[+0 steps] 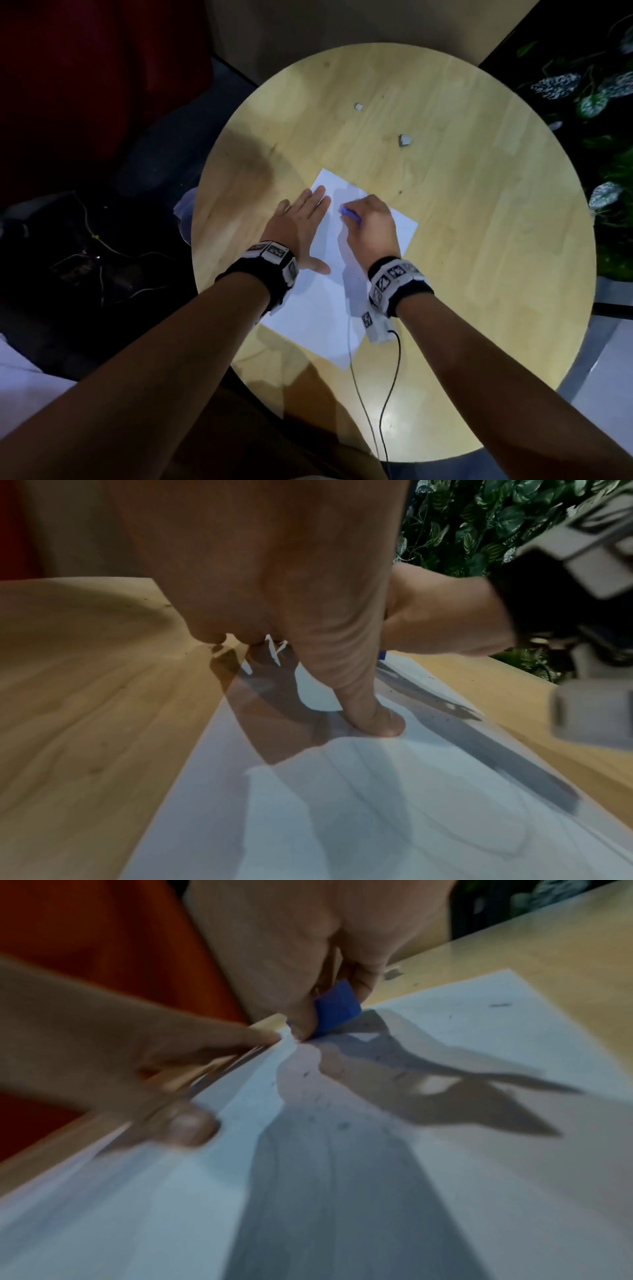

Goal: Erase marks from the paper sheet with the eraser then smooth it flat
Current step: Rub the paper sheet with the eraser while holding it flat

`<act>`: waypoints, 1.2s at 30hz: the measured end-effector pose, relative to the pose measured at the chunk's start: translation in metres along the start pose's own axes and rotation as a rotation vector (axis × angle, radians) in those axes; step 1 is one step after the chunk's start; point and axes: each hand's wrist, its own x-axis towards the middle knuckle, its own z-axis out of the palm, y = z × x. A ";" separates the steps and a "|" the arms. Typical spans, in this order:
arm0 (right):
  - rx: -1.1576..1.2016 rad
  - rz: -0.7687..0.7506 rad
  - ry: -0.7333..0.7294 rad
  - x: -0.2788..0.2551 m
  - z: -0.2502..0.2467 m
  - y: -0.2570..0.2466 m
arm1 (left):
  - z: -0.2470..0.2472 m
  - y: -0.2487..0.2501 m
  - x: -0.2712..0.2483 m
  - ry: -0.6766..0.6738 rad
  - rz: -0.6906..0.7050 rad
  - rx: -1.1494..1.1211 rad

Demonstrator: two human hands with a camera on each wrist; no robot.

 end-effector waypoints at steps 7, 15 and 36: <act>-0.209 -0.426 -0.220 0.000 -0.012 -0.004 | -0.007 0.002 0.010 -0.046 -0.004 0.057; -0.147 -0.409 -0.175 -0.018 -0.013 0.004 | -0.004 0.001 0.010 -0.025 -0.004 0.035; -0.160 -0.411 -0.173 -0.004 -0.015 -0.008 | -0.002 -0.001 0.011 -0.003 0.006 0.047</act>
